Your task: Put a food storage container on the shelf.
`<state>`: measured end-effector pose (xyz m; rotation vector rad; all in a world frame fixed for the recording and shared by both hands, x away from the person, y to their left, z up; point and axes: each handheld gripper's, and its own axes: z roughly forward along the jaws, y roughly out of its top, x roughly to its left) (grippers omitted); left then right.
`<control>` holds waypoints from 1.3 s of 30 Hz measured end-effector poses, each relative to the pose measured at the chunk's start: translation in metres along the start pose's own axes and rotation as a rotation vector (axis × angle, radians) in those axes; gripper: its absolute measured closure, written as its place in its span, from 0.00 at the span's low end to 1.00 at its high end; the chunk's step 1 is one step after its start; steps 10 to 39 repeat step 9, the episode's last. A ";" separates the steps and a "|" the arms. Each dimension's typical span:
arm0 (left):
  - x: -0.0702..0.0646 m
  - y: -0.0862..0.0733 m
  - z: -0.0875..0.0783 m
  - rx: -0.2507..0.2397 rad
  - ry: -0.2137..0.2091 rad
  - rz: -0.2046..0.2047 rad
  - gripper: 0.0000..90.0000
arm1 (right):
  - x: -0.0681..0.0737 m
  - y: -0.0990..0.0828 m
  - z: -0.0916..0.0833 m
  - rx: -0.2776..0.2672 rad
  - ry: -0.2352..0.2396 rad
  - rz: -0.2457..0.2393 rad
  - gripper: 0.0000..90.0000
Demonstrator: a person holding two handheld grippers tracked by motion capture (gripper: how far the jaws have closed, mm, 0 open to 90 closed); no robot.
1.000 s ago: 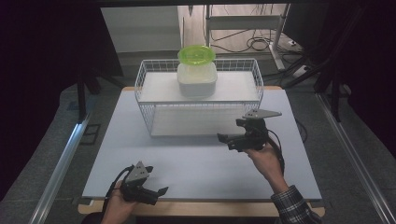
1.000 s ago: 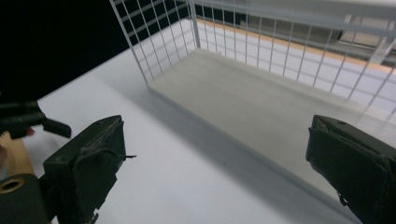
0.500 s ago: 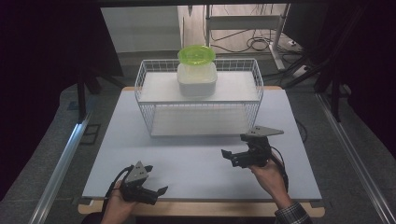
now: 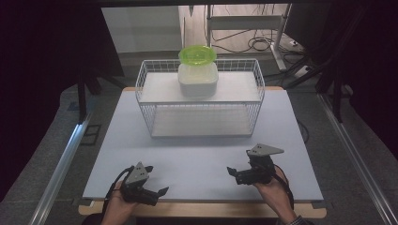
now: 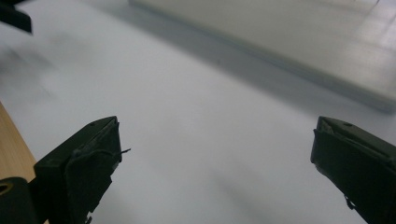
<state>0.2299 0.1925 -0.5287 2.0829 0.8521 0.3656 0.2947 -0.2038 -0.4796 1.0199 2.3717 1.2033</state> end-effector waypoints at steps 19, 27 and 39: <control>0.000 0.000 0.001 -0.003 0.002 -0.002 0.05 | -0.002 -0.021 0.012 0.092 -0.006 -0.009 0.02; 0.000 0.000 0.001 -0.003 0.002 -0.002 0.05 | -0.002 -0.021 0.012 0.092 -0.006 -0.009 0.02; 0.000 0.000 0.001 -0.003 0.002 -0.002 0.05 | -0.002 -0.021 0.012 0.092 -0.006 -0.009 0.02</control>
